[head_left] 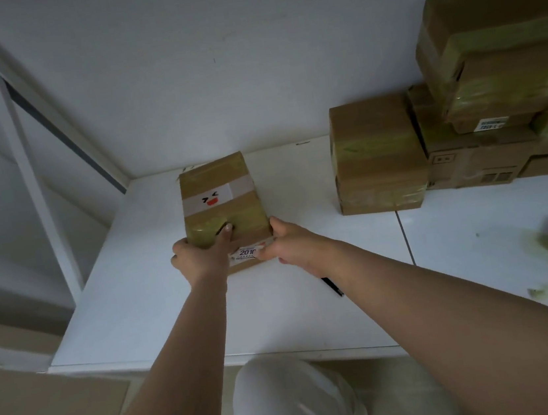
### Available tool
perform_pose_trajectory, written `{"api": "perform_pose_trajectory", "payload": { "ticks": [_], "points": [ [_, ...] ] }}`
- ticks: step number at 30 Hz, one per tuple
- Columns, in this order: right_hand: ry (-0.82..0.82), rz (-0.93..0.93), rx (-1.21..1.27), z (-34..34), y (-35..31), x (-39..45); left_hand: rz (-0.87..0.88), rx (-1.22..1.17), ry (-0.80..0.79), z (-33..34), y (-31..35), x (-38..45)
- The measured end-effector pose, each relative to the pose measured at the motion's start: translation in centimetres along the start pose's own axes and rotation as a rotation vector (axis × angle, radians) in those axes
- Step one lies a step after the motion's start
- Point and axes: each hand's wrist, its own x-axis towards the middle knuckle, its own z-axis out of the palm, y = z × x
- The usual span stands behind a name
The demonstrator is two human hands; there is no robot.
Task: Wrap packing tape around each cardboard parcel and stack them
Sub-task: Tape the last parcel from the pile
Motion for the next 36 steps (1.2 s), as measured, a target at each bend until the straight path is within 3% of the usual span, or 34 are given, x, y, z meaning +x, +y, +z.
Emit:
{"api": "perform_pose_trajectory", "payload": {
  "ticks": [4,9,17,22,29,36],
  "points": [
    [0.051,-0.057,0.083,0.3,-0.1,-1.2,0.116,-0.096,0.024,-0.7,0.4,-2.1],
    [0.39,-0.203,0.218,-1.9,-0.7,-5.8,0.35,-0.28,0.01,-1.5,1.8,-8.8],
    [0.637,-0.256,0.205,-7.6,1.9,-18.0,0.34,-0.519,-0.103,0.5,1.9,-22.8],
    [0.75,-0.124,0.242,-11.3,7.2,-25.1,0.383,-0.432,-0.299,3.0,-0.2,-29.7],
    [0.882,0.025,0.24,-13.3,13.0,-29.2,0.293,-0.114,-0.524,5.8,-4.2,-34.0],
    [0.876,0.01,0.049,-13.5,13.2,-28.2,0.318,0.051,-0.574,6.3,-3.6,-32.6]
  ]
}}
